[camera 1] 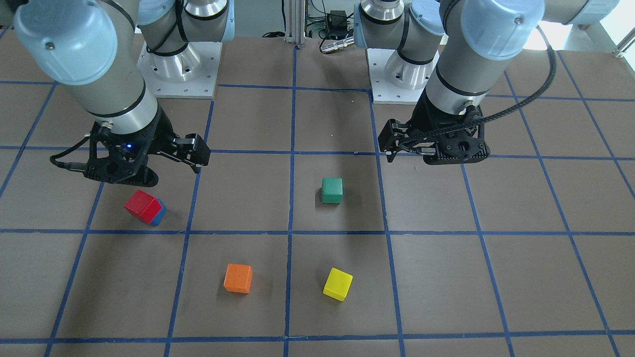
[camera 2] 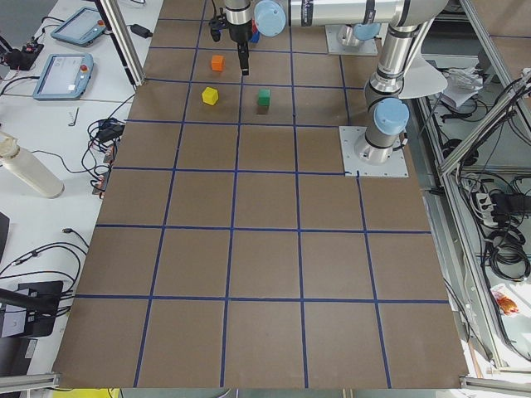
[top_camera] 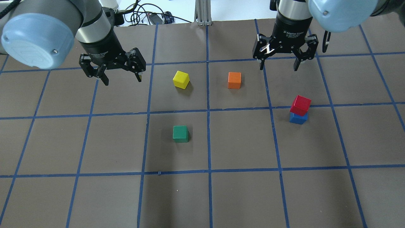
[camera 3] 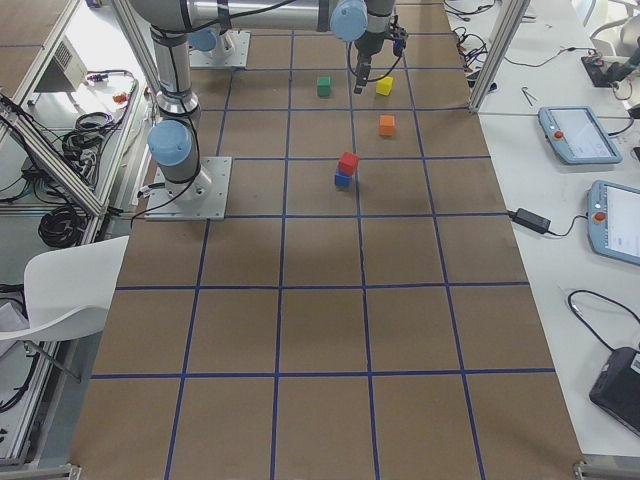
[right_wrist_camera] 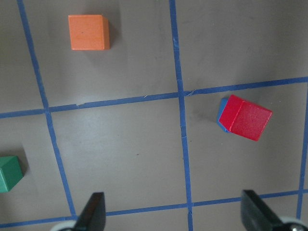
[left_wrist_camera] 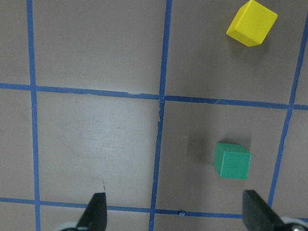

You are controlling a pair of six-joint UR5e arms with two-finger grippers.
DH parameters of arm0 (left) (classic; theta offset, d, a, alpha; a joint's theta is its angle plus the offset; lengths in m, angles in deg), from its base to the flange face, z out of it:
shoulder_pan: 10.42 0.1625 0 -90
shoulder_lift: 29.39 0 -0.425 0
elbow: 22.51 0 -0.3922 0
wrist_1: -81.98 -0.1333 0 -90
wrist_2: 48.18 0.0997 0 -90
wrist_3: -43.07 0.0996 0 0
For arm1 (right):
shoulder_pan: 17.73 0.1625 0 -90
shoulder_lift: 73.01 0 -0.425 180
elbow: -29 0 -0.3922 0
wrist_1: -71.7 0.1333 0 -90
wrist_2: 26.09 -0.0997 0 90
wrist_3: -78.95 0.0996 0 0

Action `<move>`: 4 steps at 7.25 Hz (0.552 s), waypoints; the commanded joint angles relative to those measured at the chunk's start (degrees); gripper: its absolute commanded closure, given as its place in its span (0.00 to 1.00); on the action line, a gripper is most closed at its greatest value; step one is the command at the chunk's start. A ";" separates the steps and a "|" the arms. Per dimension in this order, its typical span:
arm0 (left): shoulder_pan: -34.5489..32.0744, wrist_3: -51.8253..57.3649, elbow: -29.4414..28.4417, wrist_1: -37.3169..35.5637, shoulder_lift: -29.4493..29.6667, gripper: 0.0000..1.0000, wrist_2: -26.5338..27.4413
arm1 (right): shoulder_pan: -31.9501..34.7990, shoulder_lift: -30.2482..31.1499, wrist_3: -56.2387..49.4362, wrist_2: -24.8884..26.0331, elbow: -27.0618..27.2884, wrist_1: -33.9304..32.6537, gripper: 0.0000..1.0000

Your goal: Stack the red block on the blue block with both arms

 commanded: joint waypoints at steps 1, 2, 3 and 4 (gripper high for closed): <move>-3.25 -2.26 0.06 -0.16 0.10 0.00 0.61 | 0.70 2.08 -0.74 -0.61 0.71 2.67 0.00; -3.09 3.40 0.23 0.71 -0.16 0.00 0.69 | 0.70 2.17 -0.40 -0.96 0.80 2.69 0.00; -3.00 5.80 0.15 1.76 -0.51 0.00 0.78 | 0.70 2.26 -0.13 -0.96 0.80 2.60 0.00; -2.65 6.09 -0.46 1.68 -0.60 0.00 0.78 | 0.70 2.52 -0.04 -0.96 0.80 2.60 0.00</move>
